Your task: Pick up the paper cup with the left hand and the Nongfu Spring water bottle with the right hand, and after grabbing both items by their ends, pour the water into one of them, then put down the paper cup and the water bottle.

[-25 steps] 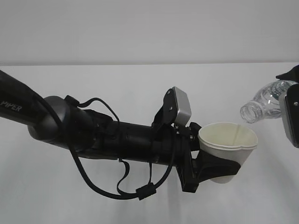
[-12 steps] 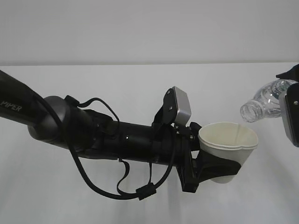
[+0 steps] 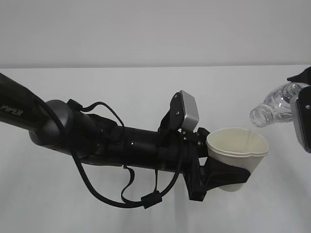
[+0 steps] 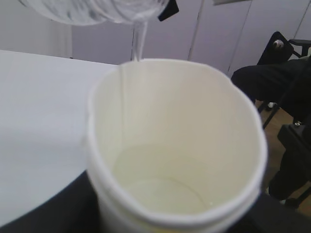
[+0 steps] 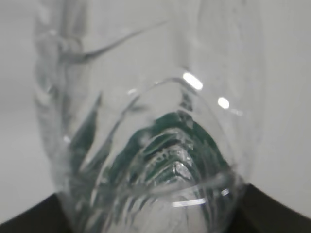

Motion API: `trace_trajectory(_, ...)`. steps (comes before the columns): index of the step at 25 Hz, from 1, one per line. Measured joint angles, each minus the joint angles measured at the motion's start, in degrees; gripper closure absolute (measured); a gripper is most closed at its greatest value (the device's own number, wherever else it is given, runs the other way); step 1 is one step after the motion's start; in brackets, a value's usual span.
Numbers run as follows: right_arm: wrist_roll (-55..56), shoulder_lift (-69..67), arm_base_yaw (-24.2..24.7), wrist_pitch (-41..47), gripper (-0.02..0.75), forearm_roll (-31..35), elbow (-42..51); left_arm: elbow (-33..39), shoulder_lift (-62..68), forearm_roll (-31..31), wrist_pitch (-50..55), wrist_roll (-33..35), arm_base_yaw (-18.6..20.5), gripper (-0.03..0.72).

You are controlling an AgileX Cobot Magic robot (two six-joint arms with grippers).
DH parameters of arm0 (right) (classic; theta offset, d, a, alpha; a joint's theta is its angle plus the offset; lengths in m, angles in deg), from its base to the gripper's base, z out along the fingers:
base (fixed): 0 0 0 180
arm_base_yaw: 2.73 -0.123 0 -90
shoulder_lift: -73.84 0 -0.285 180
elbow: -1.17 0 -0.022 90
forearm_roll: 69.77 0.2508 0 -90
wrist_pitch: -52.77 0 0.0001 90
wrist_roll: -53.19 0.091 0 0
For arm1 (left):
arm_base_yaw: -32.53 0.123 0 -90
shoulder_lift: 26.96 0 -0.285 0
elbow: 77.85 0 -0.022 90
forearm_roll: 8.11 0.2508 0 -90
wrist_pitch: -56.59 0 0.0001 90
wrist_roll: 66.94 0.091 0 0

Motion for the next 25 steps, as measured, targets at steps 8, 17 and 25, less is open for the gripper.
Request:
trace_trajectory(8, 0.0, 0.0, 0.0, 0.0, 0.328, 0.0, 0.0, 0.0, 0.0, 0.4, 0.0, 0.0, 0.0, 0.274)
trace_trajectory(17, -0.2, 0.0, 0.0, 0.0, 0.328, 0.0, 0.0, 0.0, 0.0, 0.4, 0.0, 0.0, 0.0, 0.274)
trace_trajectory(25, -0.7, 0.0, -0.7, 0.0, 0.328, 0.0, 0.0, 0.0, 0.0, 0.3, 0.0, 0.0, 0.0, 0.275)
